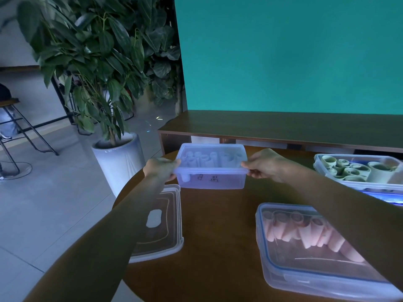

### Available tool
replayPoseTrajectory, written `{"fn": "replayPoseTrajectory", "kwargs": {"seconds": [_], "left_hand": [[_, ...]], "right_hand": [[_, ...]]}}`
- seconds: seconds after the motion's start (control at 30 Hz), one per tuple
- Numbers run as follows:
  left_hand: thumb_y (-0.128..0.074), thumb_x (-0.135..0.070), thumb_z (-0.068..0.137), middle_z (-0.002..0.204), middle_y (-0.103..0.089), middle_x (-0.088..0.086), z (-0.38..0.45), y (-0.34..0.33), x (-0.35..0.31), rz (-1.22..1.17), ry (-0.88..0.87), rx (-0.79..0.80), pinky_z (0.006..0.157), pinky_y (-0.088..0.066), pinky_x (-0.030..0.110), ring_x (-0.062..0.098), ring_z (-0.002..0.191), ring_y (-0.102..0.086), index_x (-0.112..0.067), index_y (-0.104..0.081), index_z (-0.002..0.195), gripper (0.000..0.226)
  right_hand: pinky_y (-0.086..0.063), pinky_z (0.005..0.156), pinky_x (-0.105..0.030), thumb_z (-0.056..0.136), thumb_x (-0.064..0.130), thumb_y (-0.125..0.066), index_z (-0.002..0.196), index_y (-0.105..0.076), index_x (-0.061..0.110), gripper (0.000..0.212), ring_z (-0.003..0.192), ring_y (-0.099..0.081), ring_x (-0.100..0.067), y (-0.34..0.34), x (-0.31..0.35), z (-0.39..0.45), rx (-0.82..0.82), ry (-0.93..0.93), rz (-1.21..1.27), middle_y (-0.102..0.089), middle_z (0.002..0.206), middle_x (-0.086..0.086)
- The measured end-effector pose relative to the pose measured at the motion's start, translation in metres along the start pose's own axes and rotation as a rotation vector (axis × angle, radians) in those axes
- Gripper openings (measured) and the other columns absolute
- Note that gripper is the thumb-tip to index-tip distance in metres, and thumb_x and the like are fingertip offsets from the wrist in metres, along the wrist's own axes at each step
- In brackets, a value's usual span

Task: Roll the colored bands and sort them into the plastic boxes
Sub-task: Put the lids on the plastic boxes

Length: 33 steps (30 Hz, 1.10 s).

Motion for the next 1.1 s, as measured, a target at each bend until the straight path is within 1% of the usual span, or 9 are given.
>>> {"fn": "replayPoseTrajectory", "kwargs": {"seconds": [0.1, 0.2, 0.27, 0.37, 0.43, 0.57, 0.73, 0.93, 1.1], "left_hand": [[-0.078, -0.041, 0.084, 0.083, -0.074, 0.008, -0.013, 0.009, -0.003, 0.056, -0.064, 0.022, 0.083, -0.062, 0.038, 0.023, 0.078, -0.073, -0.015, -0.073, 0.086, 0.027], [-0.069, -0.045, 0.091, 0.09, -0.074, 0.004, -0.036, 0.026, -0.007, 0.173, -0.177, 0.019, 0.082, -0.06, 0.032, 0.019, 0.082, -0.072, -0.015, -0.073, 0.109, 0.035], [-0.068, -0.038, 0.094, 0.103, -0.073, 0.0, -0.055, 0.04, -0.009, 0.295, -0.286, 0.052, 0.086, -0.057, 0.029, 0.018, 0.091, -0.071, -0.019, -0.071, 0.117, 0.031], [-0.069, -0.034, 0.094, 0.107, -0.072, -0.007, -0.088, 0.061, -0.004, 0.544, -0.423, 0.18, 0.086, -0.056, 0.024, 0.009, 0.094, -0.068, -0.025, -0.074, 0.112, 0.021], [-0.074, -0.031, 0.089, 0.1, -0.072, -0.009, -0.111, 0.072, 0.012, 0.607, -0.411, 0.281, 0.083, -0.057, 0.02, 0.006, 0.088, -0.068, -0.027, -0.076, 0.1, 0.011], [-0.082, -0.025, 0.082, 0.091, -0.064, -0.02, -0.147, 0.086, 0.049, 0.689, -0.446, 0.401, 0.065, -0.044, 0.002, 0.001, 0.085, -0.063, -0.028, -0.075, 0.093, 0.013], [-0.079, -0.03, 0.084, 0.099, -0.068, -0.015, -0.164, 0.1, 0.069, 0.697, -0.457, 0.406, 0.084, -0.05, 0.017, 0.005, 0.095, -0.062, -0.028, -0.077, 0.092, 0.008], [-0.071, -0.023, 0.091, 0.102, -0.07, -0.008, -0.182, 0.104, 0.071, 0.848, -0.558, 0.354, 0.083, -0.049, 0.02, 0.01, 0.092, -0.063, -0.025, -0.077, 0.098, 0.009], [-0.065, -0.023, 0.095, 0.102, -0.072, -0.011, -0.205, 0.108, 0.051, 0.955, -0.743, 0.285, 0.088, -0.052, 0.026, 0.01, 0.097, -0.063, -0.027, -0.077, 0.095, 0.013]], "right_hand": [[-0.062, 0.079, -0.032, 0.095, 0.033, -0.069, 0.093, -0.071, 0.004, 0.03, 0.076, -0.072, -0.02, 0.003, 0.004, -0.006, -0.091, -0.007, -0.145, -0.073, 0.087, -0.012], [-0.048, 0.056, -0.028, 0.099, 0.05, -0.055, 0.072, -0.055, 0.008, 0.049, 0.058, -0.057, -0.02, 0.0, 0.026, -0.028, -0.226, 0.107, -0.464, -0.062, 0.07, -0.007], [-0.036, 0.05, -0.028, 0.1, 0.05, -0.051, 0.069, -0.045, 0.011, 0.05, 0.055, -0.049, -0.02, -0.013, 0.047, -0.05, -0.253, 0.23, -0.54, -0.054, 0.065, -0.006], [-0.047, 0.062, -0.034, 0.102, 0.045, -0.05, 0.081, -0.06, 0.011, 0.041, 0.068, -0.057, -0.021, -0.051, 0.076, -0.092, -0.167, 0.412, -0.589, -0.06, 0.074, -0.006], [-0.052, 0.074, -0.037, 0.102, 0.045, -0.049, 0.087, -0.067, 0.013, 0.04, 0.082, -0.062, -0.023, -0.082, 0.085, -0.116, -0.07, 0.494, -0.623, -0.066, 0.083, -0.004], [-0.053, 0.076, -0.038, 0.099, 0.042, -0.059, 0.085, -0.07, 0.012, 0.035, 0.081, -0.065, -0.023, -0.143, 0.065, -0.15, 0.165, 0.503, -0.624, -0.068, 0.086, -0.005], [-0.051, 0.075, -0.03, 0.095, 0.036, -0.067, 0.099, -0.072, 0.018, 0.018, 0.086, -0.065, -0.015, -0.181, 0.021, -0.171, 0.233, 0.497, -0.587, -0.069, 0.096, 0.003], [-0.053, 0.092, -0.028, 0.095, 0.03, -0.069, 0.111, -0.075, 0.019, 0.021, 0.098, -0.066, -0.012, -0.181, 0.006, -0.194, 0.228, 0.528, -0.515, -0.072, 0.11, 0.003], [-0.051, 0.093, -0.024, 0.095, 0.025, -0.069, 0.112, -0.074, 0.02, 0.019, 0.097, -0.063, -0.005, -0.159, 0.012, -0.22, 0.185, 0.568, -0.449, -0.072, 0.111, 0.006]]}}
Point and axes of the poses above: each hand's wrist, its own z-axis towards the middle knuckle, its own y-axis out of the back of the hand, x = y × z, the point moved 6 cm from there along z, towards the middle knuckle
